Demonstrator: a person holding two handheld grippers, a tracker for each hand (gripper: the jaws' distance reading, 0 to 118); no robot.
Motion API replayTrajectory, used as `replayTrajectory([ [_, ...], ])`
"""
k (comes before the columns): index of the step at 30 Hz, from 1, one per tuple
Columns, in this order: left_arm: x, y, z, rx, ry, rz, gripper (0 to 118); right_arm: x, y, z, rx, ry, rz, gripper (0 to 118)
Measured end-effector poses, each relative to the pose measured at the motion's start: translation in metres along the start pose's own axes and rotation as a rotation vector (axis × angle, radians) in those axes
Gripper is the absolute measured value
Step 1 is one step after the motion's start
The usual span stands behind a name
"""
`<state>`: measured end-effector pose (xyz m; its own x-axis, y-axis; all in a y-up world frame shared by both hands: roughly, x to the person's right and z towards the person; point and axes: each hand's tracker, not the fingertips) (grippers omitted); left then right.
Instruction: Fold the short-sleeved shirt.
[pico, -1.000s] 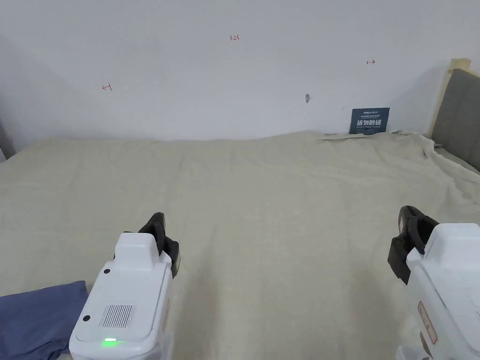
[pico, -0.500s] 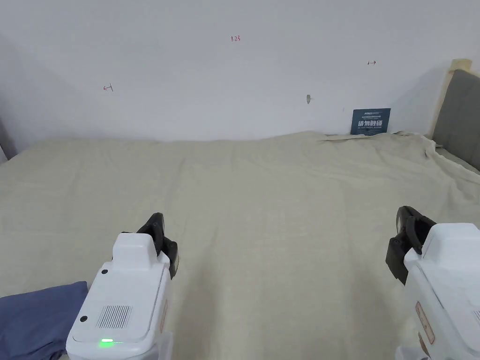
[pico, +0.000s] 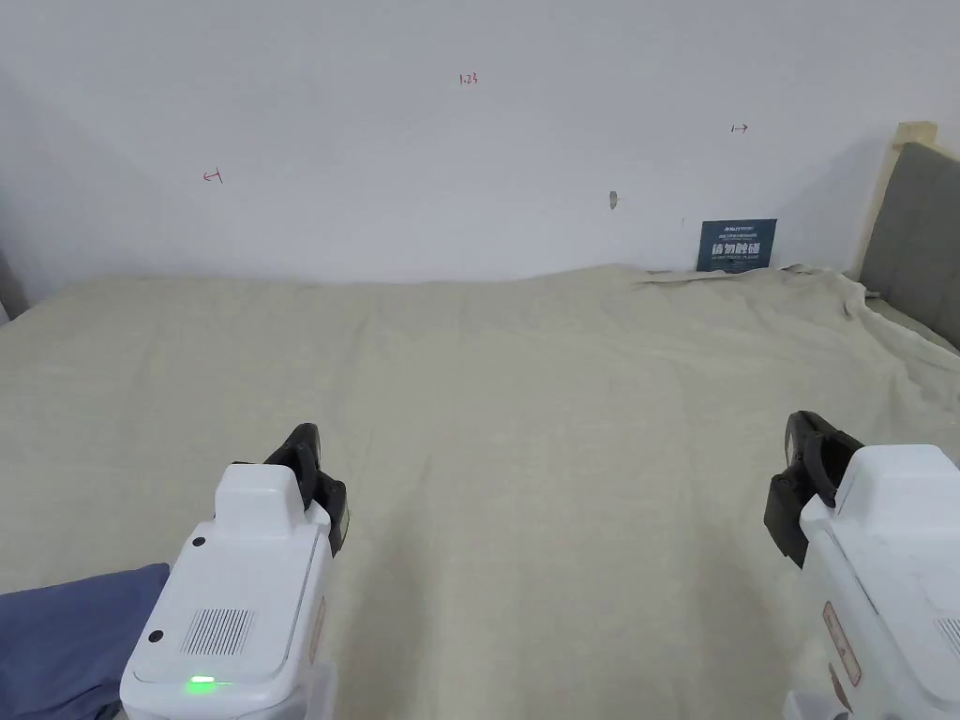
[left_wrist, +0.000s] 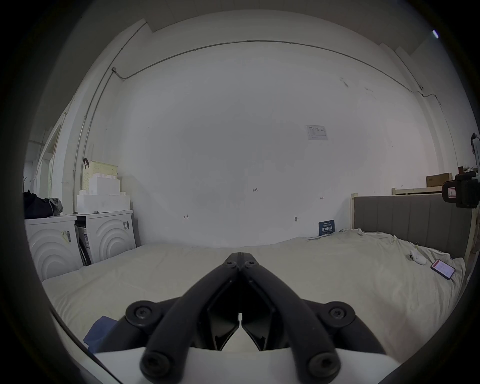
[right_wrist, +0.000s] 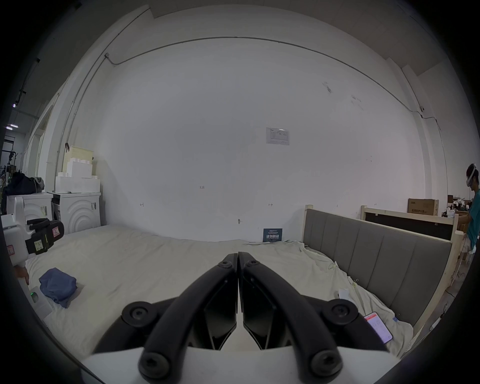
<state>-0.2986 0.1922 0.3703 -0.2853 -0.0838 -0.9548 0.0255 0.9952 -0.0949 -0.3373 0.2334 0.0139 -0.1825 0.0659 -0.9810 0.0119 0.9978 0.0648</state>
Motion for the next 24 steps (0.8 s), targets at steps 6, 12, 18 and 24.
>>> replayTrajectory([
  [6,0.0007,0.0014,0.0000,0.001,-0.007,-0.005,0,-0.0010,0.0004,0.0003,0.002,0.001,0.001,0],
  [12,0.0003,0.0009,0.0012,0.003,-0.009,-0.002,0,-0.0012,0.0015,0.0006,0.005,0.000,0.005,0],
  [18,-0.0006,0.0011,0.0031,0.018,-0.005,0.012,0,-0.0016,0.0031,0.0018,0.008,-0.007,0.013,0],
  [24,-0.0045,0.0012,0.0031,0.027,-0.002,0.032,3,-0.0015,0.0046,0.0028,0.016,-0.011,0.010,0],
])
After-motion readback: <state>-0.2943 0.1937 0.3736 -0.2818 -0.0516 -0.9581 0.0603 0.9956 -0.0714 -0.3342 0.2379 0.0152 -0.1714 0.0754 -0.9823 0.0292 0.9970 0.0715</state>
